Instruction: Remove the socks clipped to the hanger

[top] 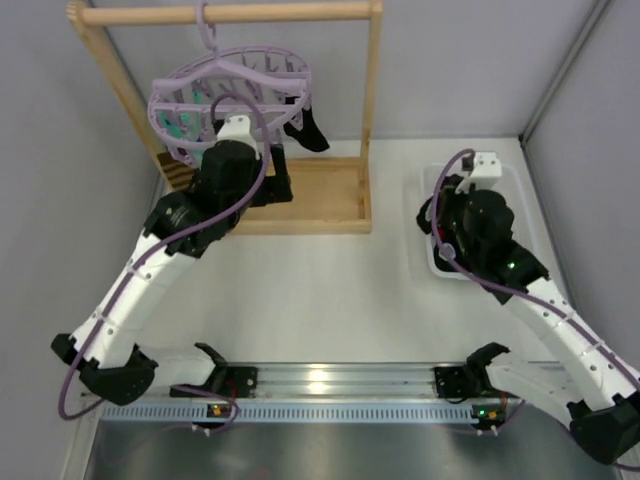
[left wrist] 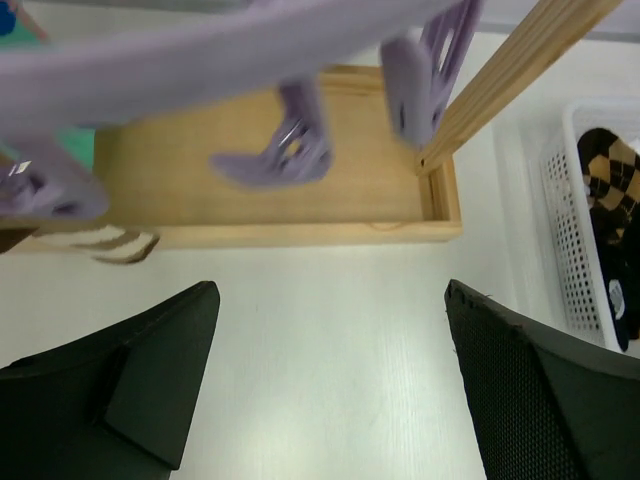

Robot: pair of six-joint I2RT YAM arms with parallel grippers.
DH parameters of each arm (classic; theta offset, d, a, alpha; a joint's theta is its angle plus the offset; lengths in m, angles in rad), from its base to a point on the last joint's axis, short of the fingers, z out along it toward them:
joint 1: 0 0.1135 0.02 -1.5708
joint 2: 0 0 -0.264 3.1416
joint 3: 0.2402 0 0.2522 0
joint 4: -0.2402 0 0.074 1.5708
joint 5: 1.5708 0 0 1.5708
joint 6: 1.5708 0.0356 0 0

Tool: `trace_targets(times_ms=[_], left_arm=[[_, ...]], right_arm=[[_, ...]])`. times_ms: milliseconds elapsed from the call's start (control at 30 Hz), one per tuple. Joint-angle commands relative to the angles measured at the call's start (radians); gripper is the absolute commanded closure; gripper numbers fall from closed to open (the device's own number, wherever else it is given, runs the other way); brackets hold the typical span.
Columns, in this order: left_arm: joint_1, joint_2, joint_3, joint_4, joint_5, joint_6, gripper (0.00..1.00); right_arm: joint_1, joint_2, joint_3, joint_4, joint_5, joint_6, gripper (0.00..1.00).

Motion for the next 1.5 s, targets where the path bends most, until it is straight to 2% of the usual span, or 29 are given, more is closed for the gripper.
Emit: trace_targets(times_ms=[0, 33, 233, 267, 333, 367, 400, 467, 533, 667, 733, 833, 867, 933, 967, 1100, 1167, 1267, 1467], left_arm=[[0.0, -0.178, -0.146, 0.006, 0.004, 0.023, 0.02], [0.0, -0.209, -0.181, 0.008, 0.001, 0.025, 0.02], [0.002, -0.425, -0.398, 0.003, -0.09, 0.062, 0.02], [0.002, -0.445, -0.433, 0.003, -0.105, 0.069, 0.02], [0.002, -0.483, -0.451, 0.002, -0.131, 0.078, 0.02], [0.002, -0.493, -0.461, 0.003, -0.142, 0.088, 0.02], [0.003, -0.502, -0.473, 0.005, -0.154, 0.088, 0.02], [0.003, -0.505, -0.485, 0.005, -0.205, 0.089, 0.02], [0.003, -0.474, -0.505, 0.006, -0.237, 0.091, 0.02], [0.074, -0.373, -0.527, 0.023, -0.133, 0.057, 0.02], [0.185, -0.345, -0.548, 0.094, 0.015, 0.052, 0.02], [0.354, -0.322, -0.589, 0.176, 0.21, 0.029, 0.02], [0.388, -0.318, -0.612, 0.192, 0.226, 0.025, 0.02], [0.443, -0.31, -0.639, 0.242, 0.249, 0.06, 0.02], [0.454, -0.31, -0.652, 0.262, 0.257, 0.081, 0.02], [0.5, -0.348, -0.778, 0.371, 0.229, 0.179, 0.02], [0.537, -0.356, -0.812, 0.46, 0.307, 0.204, 0.02], [0.697, -0.347, -0.833, 0.576, 0.524, 0.215, 0.02], [0.714, -0.333, -0.901, 0.756, 0.536, 0.272, 0.02]], right_arm=[[-0.197, 0.087, 0.098, -0.172, -0.185, 0.019, 1.0], [-0.273, 0.122, 0.137, -0.173, -0.213, 0.008, 1.0], [-0.444, 0.384, 0.224, -0.12, -0.282, 0.026, 1.0], [-0.461, 0.45, 0.23, -0.101, -0.297, 0.034, 0.98], [-0.507, 0.515, 0.27, -0.116, -0.313, 0.051, 0.64], [-0.515, 0.539, 0.287, -0.13, -0.316, 0.051, 0.39], [-0.518, 0.561, 0.301, -0.156, -0.314, 0.051, 0.23], [-0.516, 0.537, 0.301, -0.15, -0.319, 0.057, 0.18], [-0.516, 0.457, 0.289, -0.15, -0.316, 0.066, 0.01], [-0.5, 0.279, 0.287, -0.192, -0.338, 0.065, 0.01], [-0.49, 0.218, 0.255, -0.175, -0.389, 0.075, 0.01], [-0.49, 0.103, 0.176, -0.115, -0.616, 0.095, 0.01], [-0.49, 0.051, 0.145, -0.035, -0.771, 0.106, 0.01], [-0.49, -0.003, 0.053, 0.079, -0.962, 0.149, 0.0], [-0.489, -0.014, 0.028, 0.104, -1.001, 0.161, 0.01], [-0.489, -0.028, -0.071, 0.217, -1.098, 0.216, 0.01], [-0.487, -0.014, -0.087, 0.248, -1.144, 0.229, 0.01], [-0.481, -0.005, -0.107, 0.305, -1.198, 0.241, 0.01], [-0.464, -0.026, -0.124, 0.337, -1.271, 0.212, 0.0]])
